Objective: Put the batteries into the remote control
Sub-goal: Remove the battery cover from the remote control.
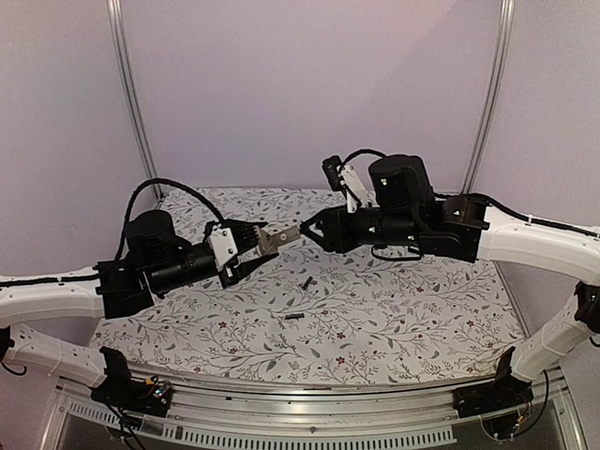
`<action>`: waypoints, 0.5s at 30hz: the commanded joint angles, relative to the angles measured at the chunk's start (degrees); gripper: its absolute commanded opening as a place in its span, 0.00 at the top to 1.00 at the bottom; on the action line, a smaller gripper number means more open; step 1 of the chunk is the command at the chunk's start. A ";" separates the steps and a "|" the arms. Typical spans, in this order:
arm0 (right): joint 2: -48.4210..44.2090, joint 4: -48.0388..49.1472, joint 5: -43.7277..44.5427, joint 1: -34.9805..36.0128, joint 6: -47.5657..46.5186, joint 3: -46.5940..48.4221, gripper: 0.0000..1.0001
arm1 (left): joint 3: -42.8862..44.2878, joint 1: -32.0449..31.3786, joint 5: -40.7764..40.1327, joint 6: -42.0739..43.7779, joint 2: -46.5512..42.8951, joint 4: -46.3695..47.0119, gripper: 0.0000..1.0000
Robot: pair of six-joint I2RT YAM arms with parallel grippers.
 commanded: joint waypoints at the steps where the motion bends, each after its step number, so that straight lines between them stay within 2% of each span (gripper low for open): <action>1: 0.27 -3.96 2.83 -2.97 1.16 -2.93 0.58 | 7.28 3.03 -0.74 -1.34 9.21 2.34 1.00; 7: -0.04 -1.37 0.31 -10.02 4.01 -7.22 0.57 | 11.73 8.88 5.52 -6.26 18.95 5.44 1.00; 10: -0.74 0.03 0.21 -11.59 4.68 -11.12 0.56 | 11.69 9.44 9.84 -8.29 22.97 8.53 1.00; 15: -3.20 1.40 0.19 -13.95 4.92 -18.06 0.56 | 11.29 10.84 11.30 -14.16 27.57 13.64 1.00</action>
